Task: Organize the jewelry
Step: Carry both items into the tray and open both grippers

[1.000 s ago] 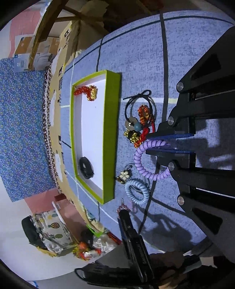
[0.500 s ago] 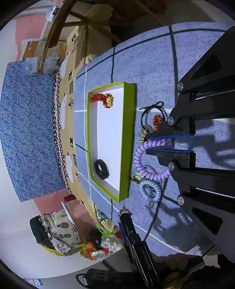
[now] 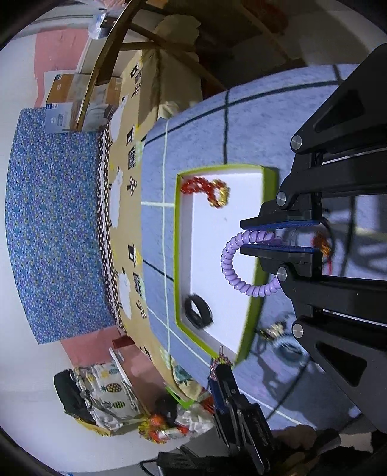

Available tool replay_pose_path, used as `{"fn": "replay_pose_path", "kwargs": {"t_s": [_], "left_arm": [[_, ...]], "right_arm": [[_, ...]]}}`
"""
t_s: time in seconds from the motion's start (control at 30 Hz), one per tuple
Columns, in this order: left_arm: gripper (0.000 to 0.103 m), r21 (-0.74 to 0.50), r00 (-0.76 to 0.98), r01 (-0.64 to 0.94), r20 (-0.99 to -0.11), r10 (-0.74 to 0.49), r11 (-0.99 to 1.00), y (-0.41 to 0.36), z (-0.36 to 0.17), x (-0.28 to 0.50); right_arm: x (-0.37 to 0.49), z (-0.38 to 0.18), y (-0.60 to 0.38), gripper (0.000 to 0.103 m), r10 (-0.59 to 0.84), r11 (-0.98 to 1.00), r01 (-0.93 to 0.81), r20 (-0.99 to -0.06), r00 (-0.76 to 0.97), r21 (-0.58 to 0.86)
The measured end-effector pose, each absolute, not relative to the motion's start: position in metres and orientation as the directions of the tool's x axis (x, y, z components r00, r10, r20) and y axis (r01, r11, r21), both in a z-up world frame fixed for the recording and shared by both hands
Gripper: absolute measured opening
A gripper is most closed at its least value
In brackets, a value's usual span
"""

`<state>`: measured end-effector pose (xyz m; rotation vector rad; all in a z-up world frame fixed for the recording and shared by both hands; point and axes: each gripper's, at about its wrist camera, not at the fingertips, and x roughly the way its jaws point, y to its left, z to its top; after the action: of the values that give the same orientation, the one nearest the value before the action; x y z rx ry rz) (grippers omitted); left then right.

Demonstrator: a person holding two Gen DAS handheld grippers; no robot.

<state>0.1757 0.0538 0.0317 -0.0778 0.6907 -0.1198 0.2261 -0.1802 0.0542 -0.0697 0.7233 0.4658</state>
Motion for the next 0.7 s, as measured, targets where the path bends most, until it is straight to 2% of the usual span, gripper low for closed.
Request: {"fn": "replay_pose_path", "kwargs": {"t_s": [0.4,0.7], "left_arm": [[0.034,-0.084,0.723,0.045,-0.684,-0.091,0.995,0.063,0.011,0.222],[0.034,-0.064,0.683,0.046,-0.726,-0.078,0.997,0.057,-0.005,0.235]], "right_arm": [[0.286,0.024,-0.177,0.009,0.308,0.916,-0.396,-0.733,0.606,0.057],[0.301,0.007,-0.176,0.009,0.24,0.926,-0.378,-0.779,0.579,0.004]]}}
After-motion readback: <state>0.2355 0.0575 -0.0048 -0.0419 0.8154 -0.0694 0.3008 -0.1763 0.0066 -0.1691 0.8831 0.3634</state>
